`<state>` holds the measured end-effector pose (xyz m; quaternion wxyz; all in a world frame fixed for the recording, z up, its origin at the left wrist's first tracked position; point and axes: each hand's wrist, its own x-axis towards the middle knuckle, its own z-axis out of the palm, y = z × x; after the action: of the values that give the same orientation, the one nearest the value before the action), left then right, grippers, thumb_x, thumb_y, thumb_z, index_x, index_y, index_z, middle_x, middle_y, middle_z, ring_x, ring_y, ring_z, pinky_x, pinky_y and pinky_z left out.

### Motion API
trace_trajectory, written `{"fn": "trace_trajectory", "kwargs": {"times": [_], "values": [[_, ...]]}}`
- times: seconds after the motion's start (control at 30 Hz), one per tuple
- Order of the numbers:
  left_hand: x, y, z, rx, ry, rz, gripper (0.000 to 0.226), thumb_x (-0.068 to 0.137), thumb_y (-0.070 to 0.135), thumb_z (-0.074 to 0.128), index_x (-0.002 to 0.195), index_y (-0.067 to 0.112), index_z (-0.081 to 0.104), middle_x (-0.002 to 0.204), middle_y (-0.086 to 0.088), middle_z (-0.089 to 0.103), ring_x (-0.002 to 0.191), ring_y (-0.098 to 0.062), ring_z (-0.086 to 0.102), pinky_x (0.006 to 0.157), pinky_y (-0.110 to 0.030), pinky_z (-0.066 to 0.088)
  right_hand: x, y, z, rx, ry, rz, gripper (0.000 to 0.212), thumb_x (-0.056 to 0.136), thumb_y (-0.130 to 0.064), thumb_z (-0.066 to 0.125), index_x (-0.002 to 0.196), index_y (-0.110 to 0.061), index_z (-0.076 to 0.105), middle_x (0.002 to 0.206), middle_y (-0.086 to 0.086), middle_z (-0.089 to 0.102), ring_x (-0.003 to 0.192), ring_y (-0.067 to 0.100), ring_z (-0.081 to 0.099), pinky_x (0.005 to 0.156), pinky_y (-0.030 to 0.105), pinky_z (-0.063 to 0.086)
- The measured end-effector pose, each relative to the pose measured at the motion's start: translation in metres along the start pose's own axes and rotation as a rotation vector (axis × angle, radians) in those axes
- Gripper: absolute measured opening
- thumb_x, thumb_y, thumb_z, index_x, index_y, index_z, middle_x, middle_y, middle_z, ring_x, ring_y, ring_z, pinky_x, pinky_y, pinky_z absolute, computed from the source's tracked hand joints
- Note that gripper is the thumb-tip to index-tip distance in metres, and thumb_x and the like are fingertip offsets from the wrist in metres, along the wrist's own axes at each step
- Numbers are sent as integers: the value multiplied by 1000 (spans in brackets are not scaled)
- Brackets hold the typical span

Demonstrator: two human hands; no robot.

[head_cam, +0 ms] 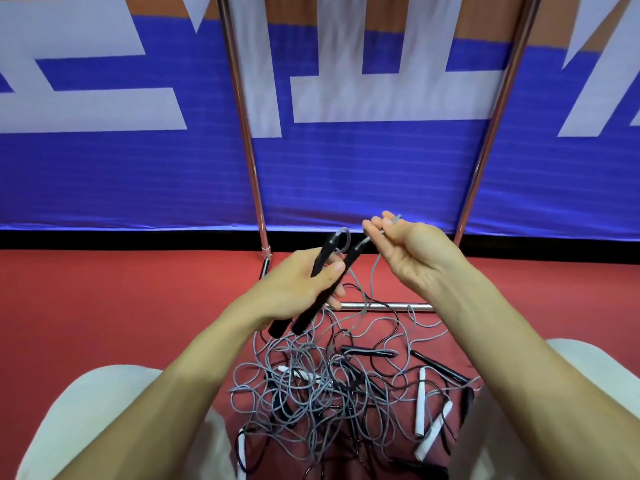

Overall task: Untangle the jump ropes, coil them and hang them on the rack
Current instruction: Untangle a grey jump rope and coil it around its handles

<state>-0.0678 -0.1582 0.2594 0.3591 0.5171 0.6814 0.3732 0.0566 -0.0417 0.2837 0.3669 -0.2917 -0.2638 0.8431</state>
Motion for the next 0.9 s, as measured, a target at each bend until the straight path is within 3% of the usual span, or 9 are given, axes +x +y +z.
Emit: {"fn": "trace_trajectory", "kwargs": {"times": [0.1, 0.23, 0.3, 0.43, 0.53, 0.63, 0.73, 0.83, 0.9], "values": [[0, 2, 1, 70, 12, 11, 27, 104, 29, 42, 85, 12, 50, 58, 1, 62, 52, -22, 64, 56, -33, 53, 1, -1, -1, 48, 9, 13, 24, 96, 14, 35, 117, 9, 45, 98, 21, 53, 76, 33, 62, 54, 34, 59], [1, 7, 0, -106, -7, 6, 31, 103, 30, 43, 93, 6, 62, 56, -5, 48, 41, -18, 46, 47, -33, 52, 1, -2, -2, 71, 21, 5, 13, 95, 14, 38, 104, 11, 47, 100, 24, 55, 80, 38, 65, 65, 39, 59], [-1, 7, -1, -45, -95, -2, 29, 103, 29, 44, 94, 9, 63, 53, -9, 48, 41, -20, 49, 49, -33, 53, 2, -1, -5, -132, 9, -40, 7, 97, 6, 44, 95, 9, 50, 95, 21, 60, 74, 30, 69, 63, 32, 60], [-3, 2, -5, 253, -52, -3, 17, 100, 17, 43, 86, 7, 45, 64, -5, 53, 48, -23, 68, 52, -32, 41, 5, 4, -13, -952, 94, -299, 17, 93, -19, 60, 79, -10, 62, 74, 6, 67, 51, 10, 64, 39, 18, 42], [-3, -3, -9, 479, 58, 30, 15, 97, 10, 42, 83, 11, 37, 63, 0, 52, 48, -25, 63, 52, -43, 43, 10, 8, -17, -1220, 210, -583, 27, 87, -29, 66, 63, -17, 61, 53, -5, 57, 48, 13, 55, 51, 24, 43], [-7, -3, -13, 879, 96, 22, 18, 101, 31, 39, 91, 18, 33, 69, -2, 45, 62, -32, 46, 57, -39, 31, 14, 17, -14, -1236, 39, -680, 22, 89, -32, 61, 72, -19, 66, 63, -8, 64, 70, 17, 65, 74, 40, 55], [-7, 0, -13, 968, 145, 70, 18, 99, 30, 42, 91, 21, 29, 78, 1, 46, 71, -33, 43, 60, -36, 30, 14, 26, -11, -1272, -174, -559, 33, 98, -37, 46, 83, -22, 71, 82, -6, 72, 86, 13, 66, 88, 37, 51], [-6, -1, -15, 966, 236, 86, 19, 99, 32, 43, 91, 22, 29, 80, 3, 46, 74, -32, 45, 60, -36, 29, 13, 28, -11, -1301, -249, -311, 58, 101, -48, 30, 68, -23, 70, 65, -6, 69, 74, 23, 61, 80, 19, 46], [-6, -3, -16, 989, 264, 73, 21, 101, 37, 41, 90, 22, 30, 78, 3, 46, 71, -30, 42, 60, -36, 31, 14, 29, -10, -1271, -280, -208, 68, 98, -57, 25, 65, -18, 70, 72, -5, 73, 85, 22, 66, 97, 31, 46]]}}
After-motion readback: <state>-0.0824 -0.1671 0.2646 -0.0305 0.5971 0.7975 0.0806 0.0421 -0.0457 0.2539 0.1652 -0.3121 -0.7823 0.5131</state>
